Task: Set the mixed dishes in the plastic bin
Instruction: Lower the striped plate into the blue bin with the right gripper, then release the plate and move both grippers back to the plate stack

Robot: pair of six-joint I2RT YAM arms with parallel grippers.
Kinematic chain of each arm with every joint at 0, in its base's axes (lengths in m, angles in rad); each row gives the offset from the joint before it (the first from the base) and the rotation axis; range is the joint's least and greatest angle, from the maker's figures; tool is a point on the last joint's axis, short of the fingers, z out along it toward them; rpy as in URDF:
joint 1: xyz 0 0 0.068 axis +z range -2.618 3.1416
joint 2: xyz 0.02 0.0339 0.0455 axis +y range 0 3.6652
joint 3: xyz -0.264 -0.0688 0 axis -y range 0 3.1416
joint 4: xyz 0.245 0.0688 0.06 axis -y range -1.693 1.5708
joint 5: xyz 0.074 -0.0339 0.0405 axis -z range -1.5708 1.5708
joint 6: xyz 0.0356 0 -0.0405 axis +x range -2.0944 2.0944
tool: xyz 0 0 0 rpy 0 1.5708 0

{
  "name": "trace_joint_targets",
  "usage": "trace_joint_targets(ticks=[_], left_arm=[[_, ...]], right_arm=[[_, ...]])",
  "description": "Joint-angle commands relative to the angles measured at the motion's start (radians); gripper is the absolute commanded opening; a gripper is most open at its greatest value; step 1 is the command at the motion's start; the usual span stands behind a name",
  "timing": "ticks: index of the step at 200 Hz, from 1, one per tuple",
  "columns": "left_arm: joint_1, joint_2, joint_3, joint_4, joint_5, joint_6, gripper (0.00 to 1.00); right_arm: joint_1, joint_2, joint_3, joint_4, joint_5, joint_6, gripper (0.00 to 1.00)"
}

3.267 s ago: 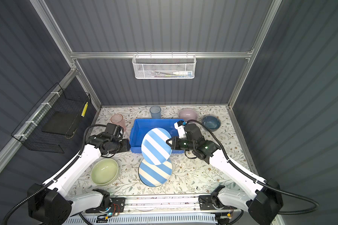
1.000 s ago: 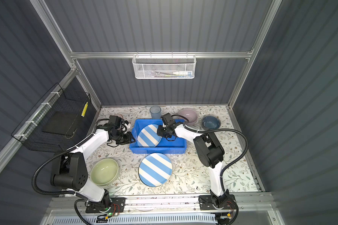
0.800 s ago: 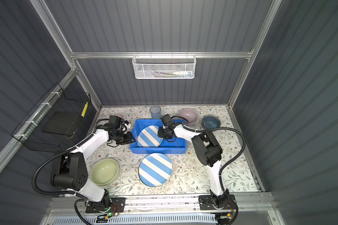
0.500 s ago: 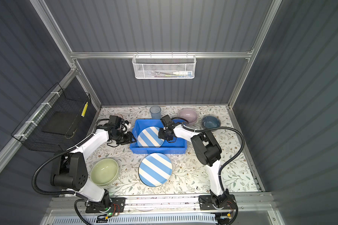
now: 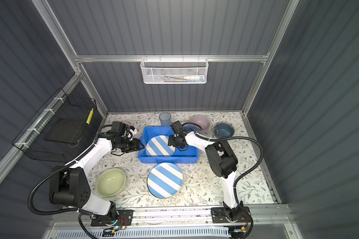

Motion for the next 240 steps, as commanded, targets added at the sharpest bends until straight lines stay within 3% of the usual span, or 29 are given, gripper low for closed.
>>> trace_joint_targets(ticks=[1,31,54,92,124,172,240], left_arm=[[0.008,-0.060,0.017,-0.040,-0.044,0.009,0.62],[0.008,-0.118,-0.004,-0.066,-0.023,-0.014,0.62],[0.007,-0.172,-0.021,-0.072,0.081,-0.003,0.62],[0.002,-0.245,-0.059,-0.085,0.147,-0.014,0.61],[-0.042,-0.321,-0.126,-0.072,0.128,-0.060,0.59],[-0.190,-0.412,-0.258,-0.029,0.071,-0.158,0.50],[-0.221,-0.483,-0.396,-0.021,0.025,-0.235,0.42]], right_arm=[[0.005,-0.097,-0.013,-0.057,0.037,-0.059,0.66],[0.007,-0.228,-0.076,-0.095,0.037,-0.076,0.67],[0.019,-0.331,-0.141,-0.114,0.021,-0.085,0.68],[0.076,-0.465,-0.219,-0.176,0.000,-0.088,0.67],[0.134,-0.578,-0.323,-0.183,-0.003,-0.048,0.64],[0.233,-0.685,-0.474,-0.168,0.042,0.040,0.61],[0.290,-0.787,-0.697,-0.096,0.118,0.171,0.50]])
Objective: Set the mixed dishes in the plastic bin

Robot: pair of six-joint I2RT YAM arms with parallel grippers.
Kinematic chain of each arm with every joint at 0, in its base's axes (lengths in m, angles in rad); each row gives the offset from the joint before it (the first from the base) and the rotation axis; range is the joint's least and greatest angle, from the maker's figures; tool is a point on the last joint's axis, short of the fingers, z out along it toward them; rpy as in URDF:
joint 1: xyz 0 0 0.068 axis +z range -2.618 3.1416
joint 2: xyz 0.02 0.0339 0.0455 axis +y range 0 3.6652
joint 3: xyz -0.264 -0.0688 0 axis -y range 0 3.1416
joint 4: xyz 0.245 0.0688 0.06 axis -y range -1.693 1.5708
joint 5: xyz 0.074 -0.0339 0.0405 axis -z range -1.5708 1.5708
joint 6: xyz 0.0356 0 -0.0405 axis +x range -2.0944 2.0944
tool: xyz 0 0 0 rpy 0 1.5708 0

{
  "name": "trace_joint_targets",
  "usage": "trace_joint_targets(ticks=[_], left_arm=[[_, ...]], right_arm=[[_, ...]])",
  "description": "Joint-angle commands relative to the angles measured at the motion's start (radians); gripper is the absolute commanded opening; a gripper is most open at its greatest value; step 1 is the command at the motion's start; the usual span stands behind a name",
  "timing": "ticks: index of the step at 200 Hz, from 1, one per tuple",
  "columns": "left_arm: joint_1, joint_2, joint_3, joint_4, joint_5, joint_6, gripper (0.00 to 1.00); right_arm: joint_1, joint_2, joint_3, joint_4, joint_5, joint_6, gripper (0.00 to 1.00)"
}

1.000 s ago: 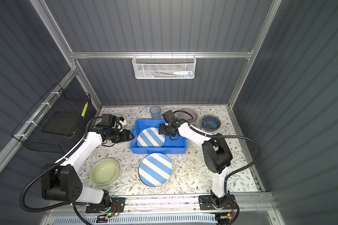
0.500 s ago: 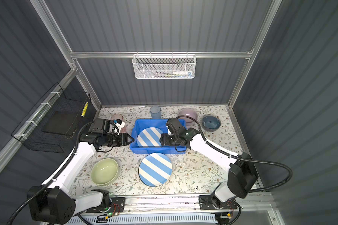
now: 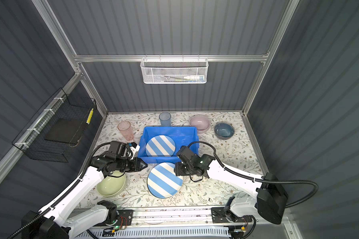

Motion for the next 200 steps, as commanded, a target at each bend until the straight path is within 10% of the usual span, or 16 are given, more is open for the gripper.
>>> trace_joint_targets(ticks=[1,200], left_arm=[[-0.015,-0.009,-0.037,0.001,-0.025,-0.041,0.42],[-0.259,0.178,-0.094,0.000,-0.199,-0.134,0.21]], right_arm=[[0.003,-0.041,-0.068,0.046,0.053,0.056,0.50],[-0.084,0.023,-0.267,0.309,-0.204,0.024,0.37]])
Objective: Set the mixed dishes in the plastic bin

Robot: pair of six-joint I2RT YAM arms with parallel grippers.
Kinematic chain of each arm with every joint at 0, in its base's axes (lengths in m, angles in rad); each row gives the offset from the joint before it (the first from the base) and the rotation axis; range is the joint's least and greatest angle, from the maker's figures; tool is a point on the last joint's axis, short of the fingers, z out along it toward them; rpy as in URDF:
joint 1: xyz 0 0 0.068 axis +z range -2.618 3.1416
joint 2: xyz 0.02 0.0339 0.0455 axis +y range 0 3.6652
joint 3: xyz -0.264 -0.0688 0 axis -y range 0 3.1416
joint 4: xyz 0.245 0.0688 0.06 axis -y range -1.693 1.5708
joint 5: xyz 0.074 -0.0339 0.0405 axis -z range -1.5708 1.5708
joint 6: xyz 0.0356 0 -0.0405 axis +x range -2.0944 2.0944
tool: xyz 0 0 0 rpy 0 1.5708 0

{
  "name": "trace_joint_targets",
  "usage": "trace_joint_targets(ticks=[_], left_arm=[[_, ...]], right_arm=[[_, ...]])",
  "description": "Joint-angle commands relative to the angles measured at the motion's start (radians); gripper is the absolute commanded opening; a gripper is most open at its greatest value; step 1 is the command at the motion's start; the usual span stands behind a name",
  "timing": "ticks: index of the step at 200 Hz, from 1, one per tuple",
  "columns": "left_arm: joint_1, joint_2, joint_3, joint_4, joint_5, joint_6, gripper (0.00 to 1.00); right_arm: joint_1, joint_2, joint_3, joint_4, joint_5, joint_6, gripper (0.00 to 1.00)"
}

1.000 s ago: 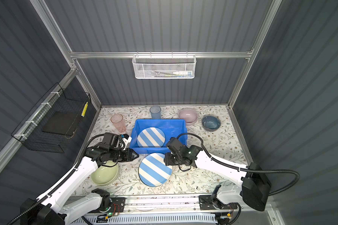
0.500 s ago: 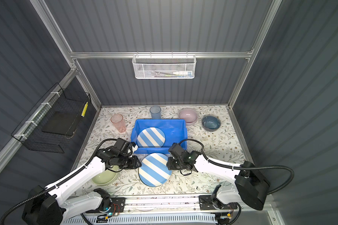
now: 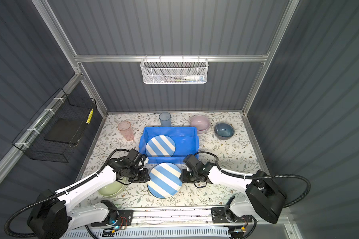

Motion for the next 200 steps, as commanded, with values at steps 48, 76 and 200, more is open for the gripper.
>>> trace_joint_targets(ticks=[48,76,200], left_arm=[[-0.022,0.029,-0.013,0.003,-0.025,-0.006,0.17],[-0.025,0.036,-0.024,0.021,-0.018,-0.009,0.14],[-0.031,-0.031,0.040,-0.079,-0.180,-0.080,0.33]], right_arm=[[-0.006,-0.040,-0.007,0.057,-0.073,0.005,0.33],[-0.006,-0.049,-0.003,0.067,-0.100,-0.014,0.33],[-0.035,-0.065,-0.050,0.137,-0.181,-0.001,0.33]])
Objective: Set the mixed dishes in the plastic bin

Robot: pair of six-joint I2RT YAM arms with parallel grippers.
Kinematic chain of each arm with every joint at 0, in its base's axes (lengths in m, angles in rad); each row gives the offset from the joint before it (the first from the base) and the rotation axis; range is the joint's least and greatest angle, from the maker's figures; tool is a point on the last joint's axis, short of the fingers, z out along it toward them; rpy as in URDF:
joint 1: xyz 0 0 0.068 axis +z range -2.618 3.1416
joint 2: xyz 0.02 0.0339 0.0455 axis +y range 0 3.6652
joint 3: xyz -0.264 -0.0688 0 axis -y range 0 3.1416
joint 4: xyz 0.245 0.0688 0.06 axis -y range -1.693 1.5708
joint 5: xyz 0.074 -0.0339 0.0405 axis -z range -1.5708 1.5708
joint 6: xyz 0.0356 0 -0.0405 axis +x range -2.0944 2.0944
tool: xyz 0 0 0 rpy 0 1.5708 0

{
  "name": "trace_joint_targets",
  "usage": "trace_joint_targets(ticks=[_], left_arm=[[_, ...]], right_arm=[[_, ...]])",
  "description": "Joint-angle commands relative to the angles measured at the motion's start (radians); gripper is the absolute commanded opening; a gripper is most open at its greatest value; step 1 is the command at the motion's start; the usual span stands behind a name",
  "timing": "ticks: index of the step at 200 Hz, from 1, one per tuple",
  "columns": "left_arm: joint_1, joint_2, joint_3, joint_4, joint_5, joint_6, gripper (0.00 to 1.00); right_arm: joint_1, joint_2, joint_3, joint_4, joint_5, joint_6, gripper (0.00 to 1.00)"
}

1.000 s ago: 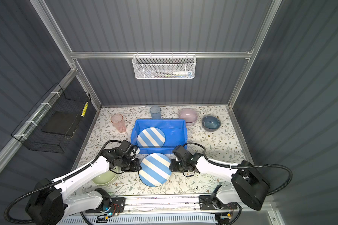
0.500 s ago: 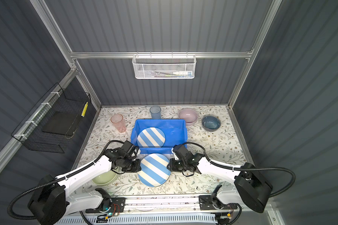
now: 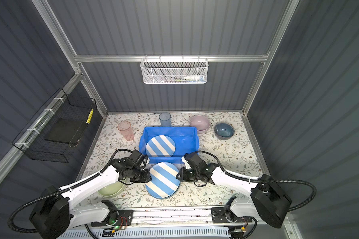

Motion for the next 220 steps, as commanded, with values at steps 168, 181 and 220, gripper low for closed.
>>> trace_joint_targets(ticks=[168,181,220], left_arm=[[-0.001,0.014,-0.054,0.021,-0.052,-0.049,0.18],[-0.001,0.021,-0.067,0.032,-0.051,-0.054,0.17],[-0.001,0.022,-0.078,0.042,-0.048,-0.055,0.16]], right_arm=[[-0.017,0.021,0.000,-0.033,0.050,-0.022,0.33],[-0.017,0.030,-0.009,-0.009,0.031,-0.015,0.33],[-0.017,0.050,-0.023,0.067,-0.035,0.007,0.32]])
